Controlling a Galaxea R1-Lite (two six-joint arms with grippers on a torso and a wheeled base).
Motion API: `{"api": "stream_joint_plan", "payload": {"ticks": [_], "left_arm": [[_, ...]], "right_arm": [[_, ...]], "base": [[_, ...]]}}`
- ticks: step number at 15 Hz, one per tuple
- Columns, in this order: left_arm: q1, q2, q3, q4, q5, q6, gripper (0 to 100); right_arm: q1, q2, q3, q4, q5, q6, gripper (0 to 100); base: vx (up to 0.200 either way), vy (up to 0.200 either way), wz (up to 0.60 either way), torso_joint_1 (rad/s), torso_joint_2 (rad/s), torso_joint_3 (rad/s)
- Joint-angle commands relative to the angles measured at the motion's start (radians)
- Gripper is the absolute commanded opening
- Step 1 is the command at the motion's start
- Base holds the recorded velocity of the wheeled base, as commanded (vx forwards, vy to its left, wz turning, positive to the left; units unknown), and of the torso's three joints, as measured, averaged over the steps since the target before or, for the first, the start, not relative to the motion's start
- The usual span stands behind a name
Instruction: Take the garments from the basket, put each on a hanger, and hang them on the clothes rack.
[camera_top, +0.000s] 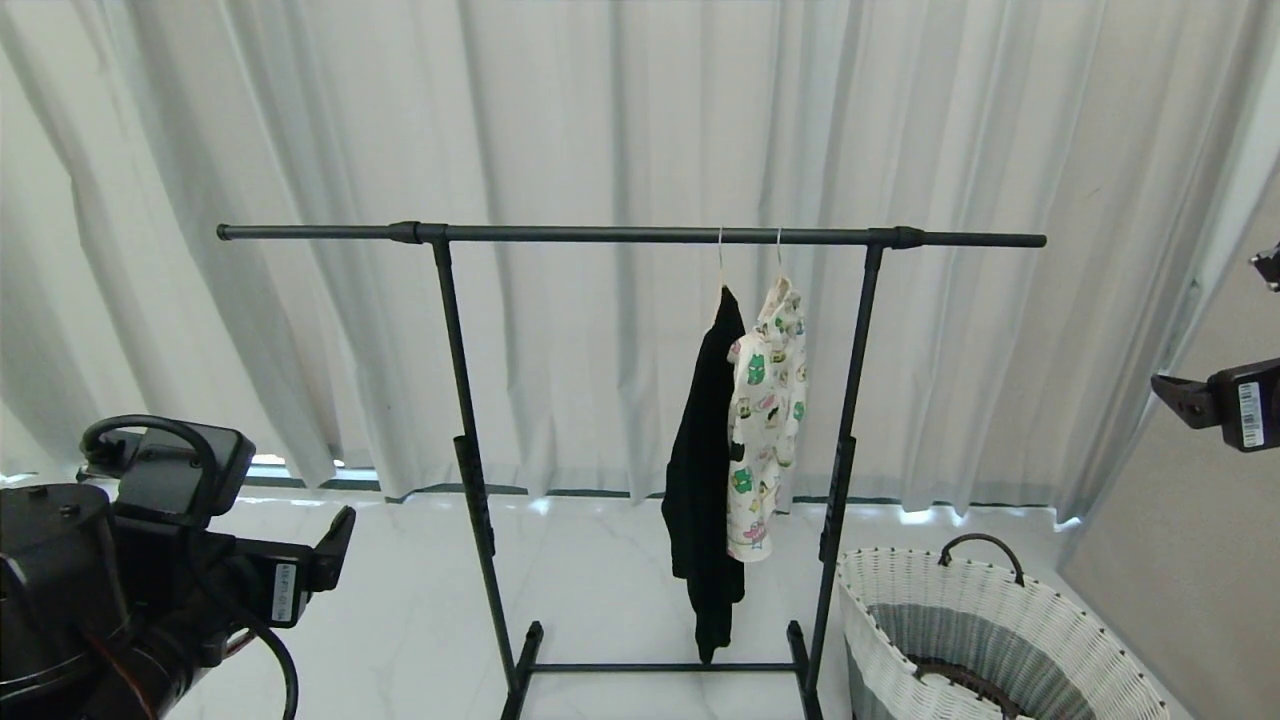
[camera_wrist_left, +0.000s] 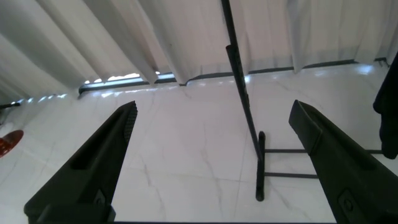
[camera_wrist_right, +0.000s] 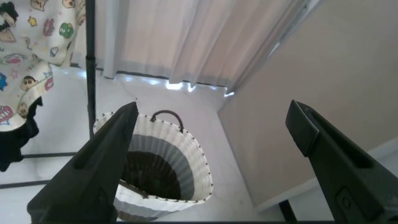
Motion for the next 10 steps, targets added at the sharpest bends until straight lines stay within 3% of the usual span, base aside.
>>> {"api": "stream_joint_plan", "payload": {"ticks": [1,10], "left_arm": [[0.000,-0.002,0.000,0.000,0.001,-0.001,100],[0.018,-0.014,0.005,0.000,0.001,-0.001,100]], "right_arm": [[0.000,-0.008,0.009,-0.001,-0.001,0.000,100],[0.000,-0.026,0.032,-0.003,-0.001,-0.002,100]], "base": [[0.000,0.000,0.00,-0.173,0.42,0.222],[0.000,0.000,0.00,-0.204,0.48,0.274]]}}
